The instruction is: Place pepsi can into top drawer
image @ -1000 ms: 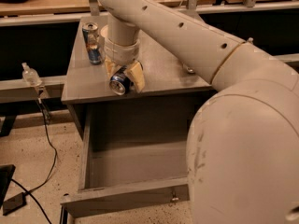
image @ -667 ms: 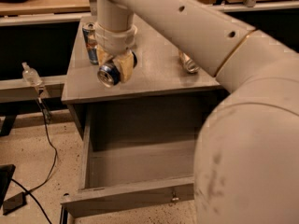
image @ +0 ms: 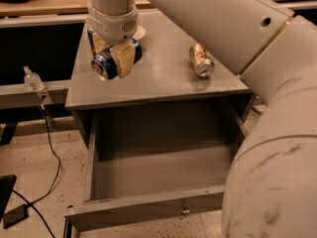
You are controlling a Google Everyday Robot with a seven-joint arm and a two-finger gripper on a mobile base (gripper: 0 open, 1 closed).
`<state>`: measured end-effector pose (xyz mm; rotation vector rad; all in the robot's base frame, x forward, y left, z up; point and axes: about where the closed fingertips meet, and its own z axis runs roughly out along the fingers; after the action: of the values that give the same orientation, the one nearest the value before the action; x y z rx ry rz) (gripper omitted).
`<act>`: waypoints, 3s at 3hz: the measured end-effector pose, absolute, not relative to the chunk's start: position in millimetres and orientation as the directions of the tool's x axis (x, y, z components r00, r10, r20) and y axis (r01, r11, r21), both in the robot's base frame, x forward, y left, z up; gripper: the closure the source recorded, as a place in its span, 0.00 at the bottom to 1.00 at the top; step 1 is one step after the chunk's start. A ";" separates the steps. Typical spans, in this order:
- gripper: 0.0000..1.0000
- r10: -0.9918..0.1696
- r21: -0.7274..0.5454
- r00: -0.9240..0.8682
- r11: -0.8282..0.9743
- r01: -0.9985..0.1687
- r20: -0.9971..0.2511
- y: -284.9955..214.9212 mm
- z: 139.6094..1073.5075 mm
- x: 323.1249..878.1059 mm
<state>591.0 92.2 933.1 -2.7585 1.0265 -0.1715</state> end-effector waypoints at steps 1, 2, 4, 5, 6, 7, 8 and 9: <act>1.00 -0.658 -0.234 0.752 -0.738 -0.633 0.041 95.7 933.4 593.6; 1.00 -0.703 -0.203 0.711 -0.695 -0.690 -0.010 83.9 930.3 574.1; 1.00 -0.825 -0.102 0.556 -0.547 -0.831 -0.106 52.4 908.0 474.2; 1.00 -0.869 0.016 0.452 -0.465 -0.885 -0.201 47.7 839.6 417.6; 1.00 -0.866 0.058 0.426 -0.454 -0.889 -0.261 50.0 782.6 387.8; 1.00 -0.867 0.053 0.430 -0.456 -0.888 -0.253 49.4 787.9 389.8; 1.00 -0.890 0.062 0.391 -0.415 -0.908 -0.236 39.5 769.7 400.9; 1.00 -0.928 0.069 0.301 -0.323 -0.944 -0.220 17.2 740.1 416.0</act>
Offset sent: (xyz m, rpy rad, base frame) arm -0.0609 -0.0388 -0.0073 -0.0033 0.1877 -0.1716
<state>416.0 17.2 740.1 -2.4742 1.7830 0.3374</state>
